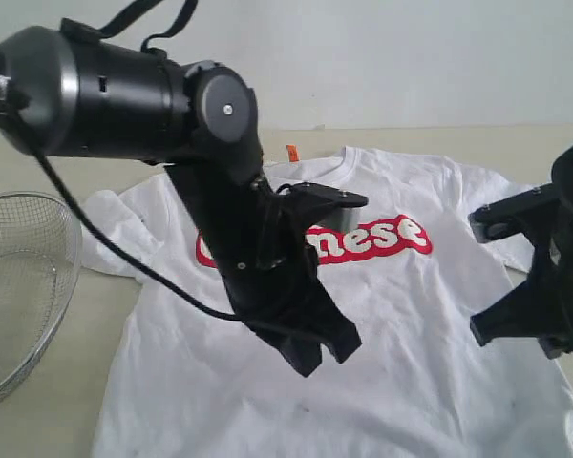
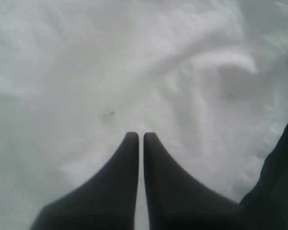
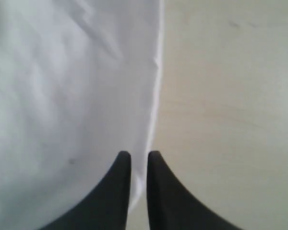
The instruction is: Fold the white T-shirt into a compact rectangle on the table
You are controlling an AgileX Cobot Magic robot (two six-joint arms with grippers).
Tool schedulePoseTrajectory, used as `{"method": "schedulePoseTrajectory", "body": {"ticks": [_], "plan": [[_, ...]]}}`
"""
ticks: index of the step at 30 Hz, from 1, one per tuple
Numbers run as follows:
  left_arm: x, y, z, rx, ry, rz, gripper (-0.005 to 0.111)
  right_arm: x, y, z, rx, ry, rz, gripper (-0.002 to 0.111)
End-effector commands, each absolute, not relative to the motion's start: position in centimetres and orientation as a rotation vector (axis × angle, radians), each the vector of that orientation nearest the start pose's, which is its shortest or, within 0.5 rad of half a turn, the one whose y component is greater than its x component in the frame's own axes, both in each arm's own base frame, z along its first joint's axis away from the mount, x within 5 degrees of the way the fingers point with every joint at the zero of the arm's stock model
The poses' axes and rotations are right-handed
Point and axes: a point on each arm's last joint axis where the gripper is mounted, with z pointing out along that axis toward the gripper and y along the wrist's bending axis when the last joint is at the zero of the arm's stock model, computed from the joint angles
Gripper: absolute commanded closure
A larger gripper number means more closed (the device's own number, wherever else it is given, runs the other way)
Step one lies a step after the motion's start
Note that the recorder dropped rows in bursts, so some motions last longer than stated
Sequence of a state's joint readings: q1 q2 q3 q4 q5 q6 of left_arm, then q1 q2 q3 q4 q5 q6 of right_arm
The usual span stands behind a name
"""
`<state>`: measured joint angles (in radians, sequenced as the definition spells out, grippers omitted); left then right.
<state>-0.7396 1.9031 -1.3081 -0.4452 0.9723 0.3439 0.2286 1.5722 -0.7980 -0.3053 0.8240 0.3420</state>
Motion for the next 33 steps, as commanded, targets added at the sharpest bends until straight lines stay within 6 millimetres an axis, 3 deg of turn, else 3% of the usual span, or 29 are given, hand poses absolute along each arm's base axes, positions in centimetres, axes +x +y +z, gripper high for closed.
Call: {"method": "schedulePoseTrajectory", "body": {"ticks": [1, 5, 12, 18, 21, 25, 33], "plan": [[24.8, -24.3, 19.3, 1.078, 2.782, -0.561, 0.102, 26.5, 5.2, 18.4, -0.137, 2.902, -0.102, 0.1], [24.1, -21.2, 19.6, 0.914, 2.748, -0.536, 0.102, 27.4, 5.0, 18.5, -0.172, 2.828, -0.079, 0.1], [24.1, -18.4, 20.2, 0.769, 2.685, -0.509, 0.102, 30.6, -0.6, 19.1, 0.148, 2.847, 0.115, 0.1], [24.4, -18.2, 19.6, 0.76, 2.689, -0.495, 0.102, 34.5, -5.6, 18.9, 0.412, 2.785, 0.296, 0.099], [24.5, -18.2, 19.6, 0.775, 2.678, -0.491, 0.102, 36.3, -7.2, 18.5, 0.465, 2.774, 0.304, 0.085], [24.6, -18.2, 19.6, 0.771, 2.67, -0.489, 0.102, 38.1, -8.6, 17.4, 0.524, 2.764, 0.305, 0.063], [24.9, -18.3, 19.8, 0.744, 2.639, -0.489, 0.102, 39.1, -9.7, 13.8, 0.555, 2.823, 0.256, 0.062]]}}
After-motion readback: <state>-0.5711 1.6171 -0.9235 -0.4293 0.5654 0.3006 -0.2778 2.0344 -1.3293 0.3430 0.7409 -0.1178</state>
